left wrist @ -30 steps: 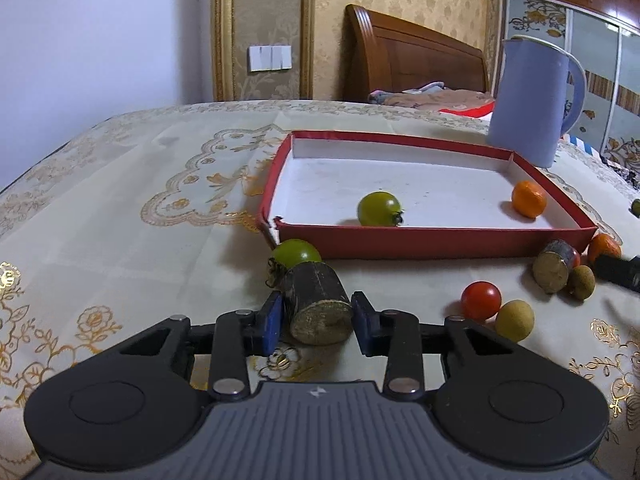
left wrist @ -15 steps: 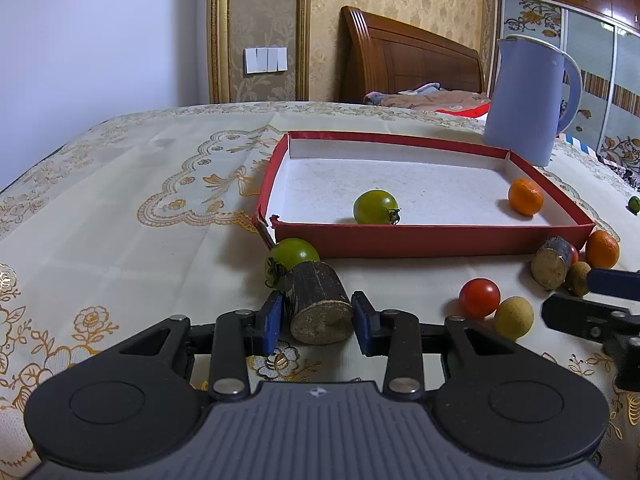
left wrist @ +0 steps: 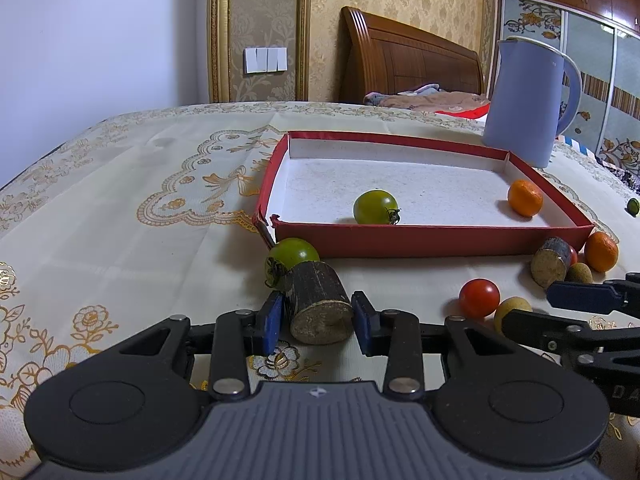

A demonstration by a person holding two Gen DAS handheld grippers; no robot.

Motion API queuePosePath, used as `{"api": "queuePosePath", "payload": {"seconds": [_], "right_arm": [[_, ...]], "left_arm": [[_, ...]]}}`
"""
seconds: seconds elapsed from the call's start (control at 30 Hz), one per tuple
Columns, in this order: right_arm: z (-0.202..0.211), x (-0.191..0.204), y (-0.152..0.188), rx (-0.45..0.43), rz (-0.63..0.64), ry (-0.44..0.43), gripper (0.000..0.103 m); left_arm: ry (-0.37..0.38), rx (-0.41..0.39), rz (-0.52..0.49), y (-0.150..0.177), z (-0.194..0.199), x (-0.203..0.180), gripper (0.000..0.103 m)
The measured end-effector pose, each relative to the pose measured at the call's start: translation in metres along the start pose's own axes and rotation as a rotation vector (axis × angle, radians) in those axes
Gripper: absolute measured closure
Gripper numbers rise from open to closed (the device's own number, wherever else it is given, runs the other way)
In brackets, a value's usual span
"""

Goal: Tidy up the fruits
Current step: 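Hold the dark cylinder with the left gripper while the right gripper grasps a yellow lime, then lift the dark cylinder with the left gripper while the right gripper carries the lime over the tray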

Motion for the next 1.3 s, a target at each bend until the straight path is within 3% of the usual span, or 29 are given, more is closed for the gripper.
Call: {"api": "queuePosePath", "payload": {"seconds": [0.13,0.27,0.43,0.53,1.3], "right_arm": [[-0.005,-0.001,-0.001,0.007,-0.005,-0.001,0.050],[-0.011,-0.002,-0.001,0.022,-0.025,-0.015,0.061],[-0.014,-0.001,-0.001,0.018,-0.030,-0.020,0.064],[-0.013,0.000,-0.001,0.012,-0.032,-0.029,0.076],[-0.002,-0.002,0.005,-0.039,-0.062,0.019,0.076]], "left_arm": [[0.000,0.000,0.001,0.000,0.000,0.000,0.067],[0.000,0.000,0.001,0.000,0.000,0.000,0.067],[-0.001,-0.001,-0.003,0.000,0.000,0.000,0.067],[-0.001,-0.001,-0.003,0.000,0.000,0.000,0.067],[-0.004,-0.025,-0.016,-0.002,0.003,-0.002,0.067]]}}
Point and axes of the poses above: each gripper's, at about its wrist camera, not at the fingertips, and z roughly against the way its jaws point, x to its left, y to its underside, the point moved 4 cm from there along -z, roughly the way its jaws point, and after that the axes turned 13 degrees about -y, right-handed, at the moved point
